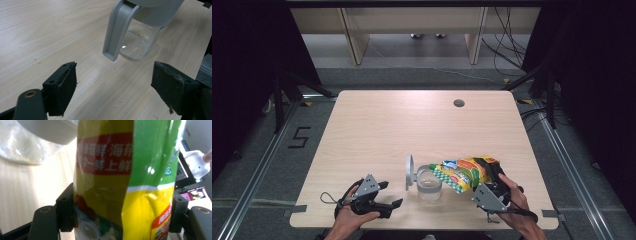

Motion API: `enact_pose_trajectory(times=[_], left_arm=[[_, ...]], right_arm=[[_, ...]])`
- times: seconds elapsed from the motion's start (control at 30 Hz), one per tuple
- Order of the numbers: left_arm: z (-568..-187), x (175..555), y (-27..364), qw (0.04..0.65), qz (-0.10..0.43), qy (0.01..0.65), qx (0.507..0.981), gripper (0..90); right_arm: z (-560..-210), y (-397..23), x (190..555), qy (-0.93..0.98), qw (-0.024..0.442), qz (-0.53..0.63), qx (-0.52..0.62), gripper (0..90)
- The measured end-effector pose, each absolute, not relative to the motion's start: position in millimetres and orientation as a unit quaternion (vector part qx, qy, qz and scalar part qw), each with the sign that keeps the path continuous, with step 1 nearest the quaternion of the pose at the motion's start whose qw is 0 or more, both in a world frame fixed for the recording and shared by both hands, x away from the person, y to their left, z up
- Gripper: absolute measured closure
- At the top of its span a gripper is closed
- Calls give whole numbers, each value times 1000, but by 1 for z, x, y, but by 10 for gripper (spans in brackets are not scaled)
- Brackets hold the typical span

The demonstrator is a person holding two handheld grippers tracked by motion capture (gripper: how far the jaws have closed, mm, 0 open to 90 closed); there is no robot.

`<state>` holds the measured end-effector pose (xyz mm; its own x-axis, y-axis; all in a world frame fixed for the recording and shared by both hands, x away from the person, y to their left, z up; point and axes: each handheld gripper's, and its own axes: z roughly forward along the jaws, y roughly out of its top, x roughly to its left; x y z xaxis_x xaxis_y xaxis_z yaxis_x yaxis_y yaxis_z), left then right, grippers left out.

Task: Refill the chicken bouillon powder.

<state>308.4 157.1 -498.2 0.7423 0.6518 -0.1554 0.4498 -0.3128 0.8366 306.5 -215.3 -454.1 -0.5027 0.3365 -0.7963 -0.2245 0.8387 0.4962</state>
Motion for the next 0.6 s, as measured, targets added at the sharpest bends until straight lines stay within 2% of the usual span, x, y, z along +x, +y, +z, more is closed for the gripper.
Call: enact_pose_trajectory(times=[0.53, 0.6], left_arm=[[-498, 310, 159, 465, 116, 334, 811, 196], [-498, 309, 157, 475, 110, 345, 802, 196]], right_arm=[[-455, -206, 303, 814, 544, 202, -30, 308], [-450, -204, 304, 811, 554, 170, -80, 309]])
